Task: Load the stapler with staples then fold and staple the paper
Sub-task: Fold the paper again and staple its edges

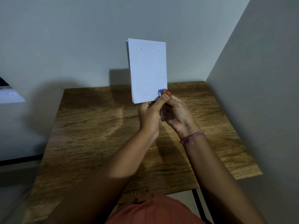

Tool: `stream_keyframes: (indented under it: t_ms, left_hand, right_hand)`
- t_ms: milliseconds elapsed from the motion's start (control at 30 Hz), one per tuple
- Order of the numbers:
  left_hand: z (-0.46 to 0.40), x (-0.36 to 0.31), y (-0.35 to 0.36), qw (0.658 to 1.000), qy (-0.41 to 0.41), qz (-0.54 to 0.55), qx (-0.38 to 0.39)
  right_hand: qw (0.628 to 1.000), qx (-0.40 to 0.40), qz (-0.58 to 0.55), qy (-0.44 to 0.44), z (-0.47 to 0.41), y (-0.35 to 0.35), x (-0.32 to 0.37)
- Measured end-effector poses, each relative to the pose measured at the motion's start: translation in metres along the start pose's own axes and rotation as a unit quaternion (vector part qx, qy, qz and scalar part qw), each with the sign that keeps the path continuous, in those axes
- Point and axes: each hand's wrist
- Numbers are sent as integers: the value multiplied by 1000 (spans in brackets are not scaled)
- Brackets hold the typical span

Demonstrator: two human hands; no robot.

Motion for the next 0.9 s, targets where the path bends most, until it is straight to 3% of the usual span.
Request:
stream_keyframes:
  t_ms: [233,367,500,600,733,800,900]
  left_hand:
    - [-3,-12,-8,997,-4,-27,66]
    - [-3,-23,-25,999,23,30,-26]
    - [-13,-38,-51,991,86,-59,-84]
    - [-20,-44,-66,978,112,-148,-91]
    - [-28,-46,-84,970,111,-168,-133]
    - [-33,-47,-95,967,102,-173,-154]
    - [-38,-47,-112,961,87,-187,-183]
  right_hand:
    - [999,14,26,-20,-7,-5,-3]
    - [999,9,48,-21,-12,-5,-4]
    - [991,-5,132,-10,-14,-11,-4]
    - [992,20,120,29,-17,-13,-8]
    - [985,55,124,104,-21,-21,-15]
    - [988,36,110,107,-24,-30,-22]
    - [991,-56,88,78,-33,-55,-35]
Point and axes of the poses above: each hand's wrist, its own z-axis away from the middle knuckle, its own y-axis out of the palm, x = y × z, and after that the axes turned 6 degrees about z, right-handed
